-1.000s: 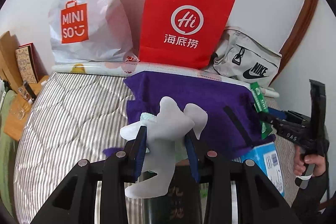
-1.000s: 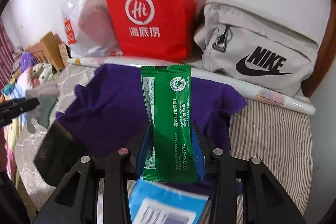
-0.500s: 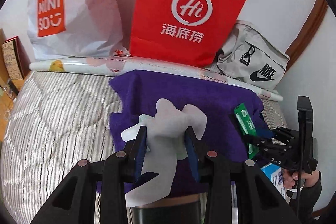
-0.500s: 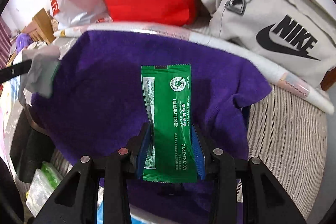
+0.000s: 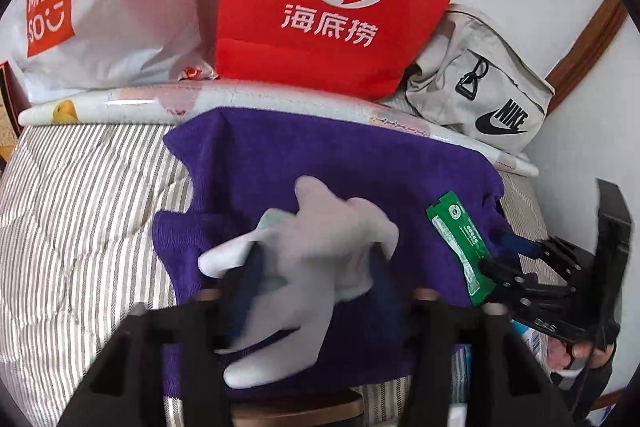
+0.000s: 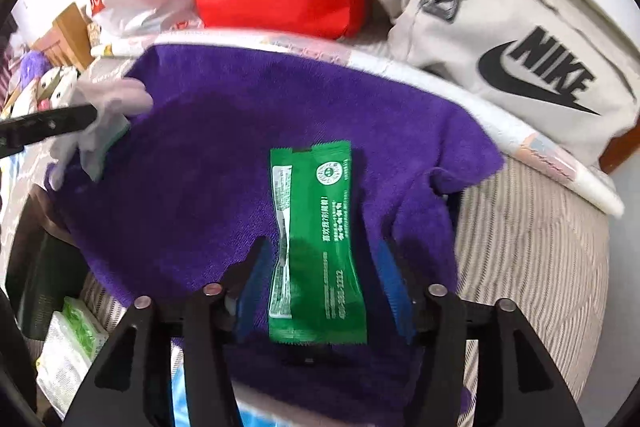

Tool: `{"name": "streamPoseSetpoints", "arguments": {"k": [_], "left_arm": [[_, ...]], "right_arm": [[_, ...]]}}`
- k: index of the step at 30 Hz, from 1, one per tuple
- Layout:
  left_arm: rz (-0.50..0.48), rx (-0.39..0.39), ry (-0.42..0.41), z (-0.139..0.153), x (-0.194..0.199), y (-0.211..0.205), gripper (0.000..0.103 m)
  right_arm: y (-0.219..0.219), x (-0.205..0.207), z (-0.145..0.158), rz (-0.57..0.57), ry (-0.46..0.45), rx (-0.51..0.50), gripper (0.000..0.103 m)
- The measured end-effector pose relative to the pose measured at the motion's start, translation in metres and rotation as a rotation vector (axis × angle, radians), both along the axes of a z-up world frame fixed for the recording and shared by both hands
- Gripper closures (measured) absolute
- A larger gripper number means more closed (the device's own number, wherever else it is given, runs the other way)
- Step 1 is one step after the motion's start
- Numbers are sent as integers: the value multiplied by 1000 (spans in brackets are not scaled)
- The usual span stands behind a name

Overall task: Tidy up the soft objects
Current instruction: 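Open the right gripper to drop the sachet while the left gripper releases the gloves onto the towel, then grasp the white mesh bag with the left gripper while the right gripper moves to the black watch strap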

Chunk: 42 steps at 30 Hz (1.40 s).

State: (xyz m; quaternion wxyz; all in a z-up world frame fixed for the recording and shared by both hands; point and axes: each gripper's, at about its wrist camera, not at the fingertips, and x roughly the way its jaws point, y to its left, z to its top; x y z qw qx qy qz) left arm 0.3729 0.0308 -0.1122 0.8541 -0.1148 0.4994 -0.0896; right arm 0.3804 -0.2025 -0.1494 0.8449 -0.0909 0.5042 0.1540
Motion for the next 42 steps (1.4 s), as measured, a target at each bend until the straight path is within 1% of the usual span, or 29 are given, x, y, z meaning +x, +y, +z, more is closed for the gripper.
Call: {"name": "streamPoseSetpoints", "arguments": {"k": [1, 3, 7, 12, 16, 19, 24, 30, 35, 39, 42], "left_arm": [[4, 4, -5, 1, -2, 1, 39], [16, 28, -9, 4, -6, 2, 37], [42, 24, -12, 12, -21, 10, 36], [59, 32, -42, 27, -52, 19, 36], [39, 46, -91, 37, -85, 20, 36], [30, 54, -101, 40, -111, 20, 36], [10, 40, -111, 41, -148, 17, 36], [-40, 55, -125, 39, -192, -1, 37], [-88, 63, -122, 31, -216, -20, 37], [-118, 65, -105, 20, -225, -36, 37], [-122, 55, -85, 9, -227, -44, 37]], "right_arm": [[-2, -5, 5, -6, -12, 11, 47], [-6, -18, 14, -14, -34, 40, 47], [-4, -42, 30, -2, -63, 64, 46], [6, -74, 43, 25, -91, 77, 46], [13, -100, 49, 36, -98, 94, 46], [16, -118, 49, 34, -94, 107, 46], [20, -150, 48, 30, -94, 137, 46], [16, -188, 49, 26, -116, 170, 46], [5, -221, 44, 12, -109, 221, 46], [1, -243, 35, 22, -98, 226, 46], [-1, -255, 25, 36, -78, 237, 46]]}}
